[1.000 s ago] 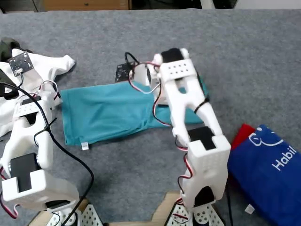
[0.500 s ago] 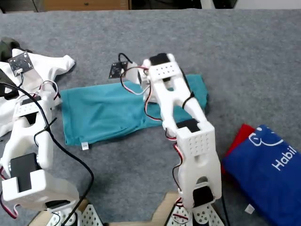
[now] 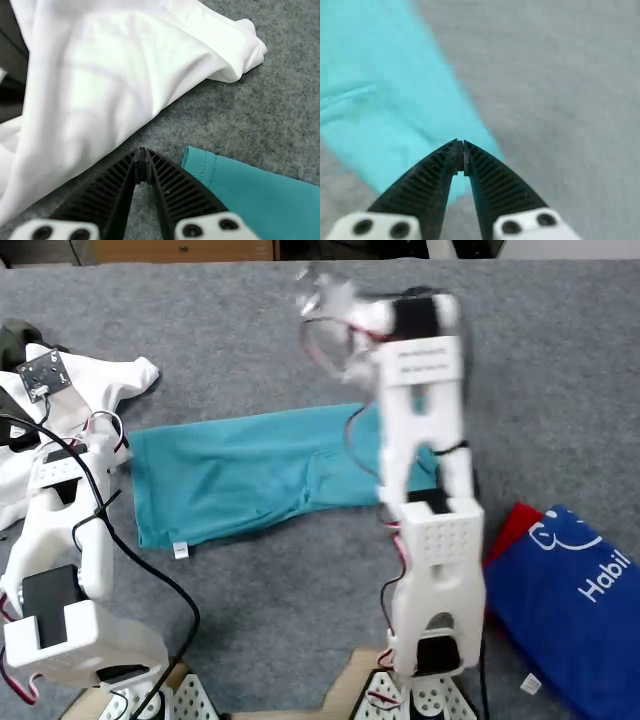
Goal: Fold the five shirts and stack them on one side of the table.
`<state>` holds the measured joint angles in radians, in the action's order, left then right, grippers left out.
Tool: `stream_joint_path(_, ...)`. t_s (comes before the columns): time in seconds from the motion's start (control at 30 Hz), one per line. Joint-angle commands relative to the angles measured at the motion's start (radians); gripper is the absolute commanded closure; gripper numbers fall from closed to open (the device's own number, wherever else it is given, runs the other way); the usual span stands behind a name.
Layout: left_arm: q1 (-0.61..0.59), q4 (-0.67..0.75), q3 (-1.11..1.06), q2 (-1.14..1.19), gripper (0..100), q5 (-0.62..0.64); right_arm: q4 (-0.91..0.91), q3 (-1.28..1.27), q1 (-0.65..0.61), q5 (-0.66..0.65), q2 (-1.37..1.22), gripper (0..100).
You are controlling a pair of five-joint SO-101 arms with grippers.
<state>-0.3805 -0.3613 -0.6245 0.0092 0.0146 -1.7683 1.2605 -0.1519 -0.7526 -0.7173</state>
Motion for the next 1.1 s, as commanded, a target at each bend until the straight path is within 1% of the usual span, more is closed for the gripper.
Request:
stream_joint_path(0.0, 0.006, 0.012, 0.04, -0.007, 98, 0.002, -0.02, 0.085, 0.127, 0.173, 0.007, 99.3)
stream_joint_path(0.1, 0.005, 0.009, 0.046, -0.01, 98, 0.002, -0.021, -0.004, 0.197, 0.319, 0.036, 99.3)
stream_joint_path(0.17, 0.005, 0.008, 0.046, -0.008, 96, 0.002, -0.021, -0.136, 0.202, 0.351, 0.133, 99.3)
stream_joint_path(0.23, 0.005, -0.018, 0.048, -0.018, 92, 0.003, -0.018, -0.302, 0.18, 0.362, 0.249, 99.3)
stream_joint_path(0.3, 0.002, -0.109, 0.103, -0.019, 89, 0.02, -0.014, -0.463, 0.16, 0.361, 0.36, 99.3)
stream_joint_path(0.4, -0.005, -0.391, 0.273, -0.018, 89, 0.041, 0.055, -0.707, 0.17, 0.361, 0.503, 99.3)
stream_joint_path(0.47, 0.009, -0.586, 0.399, -0.015, 89, 0.038, 0.163, -0.885, 0.203, 0.364, 0.575, 99.3)
stream_joint_path(0.57, 0.031, -0.819, 0.562, -0.008, 89, 0.041, 0.393, -1.156, 0.251, 0.408, 0.653, 99.3)
stream_joint_path(0.67, 0.066, -0.99, 0.671, -0.008, 88, 0.041, 0.717, -1.414, 0.297, 0.442, 0.674, 99.3)
stream_joint_path(0.73, 0.095, -1.071, 0.704, -0.008, 84, 0.041, 0.953, -1.561, 0.331, 0.474, 0.665, 99.3)
stream_joint_path(0.8, 0.117, -1.112, 0.706, -0.008, 81, 0.041, 1.123, -1.661, 0.354, 0.503, 0.657, 99.3)
stream_joint_path(0.9, 0.12, -1.125, 0.678, -0.005, 78, 0.038, 1.27, -1.741, 0.375, 0.503, 0.631, 99.3)
stream_joint_path(0.97, 0.115, -1.097, 0.635, -0.005, 78, 0.034, 1.313, -1.756, 0.381, 0.503, 0.604, 99.3)
stream_joint_path(1.07, 0.098, -1.049, 0.565, -0.005, 78, -0.023, 1.284, -1.73, 0.383, 0.505, 0.602, 99.3)
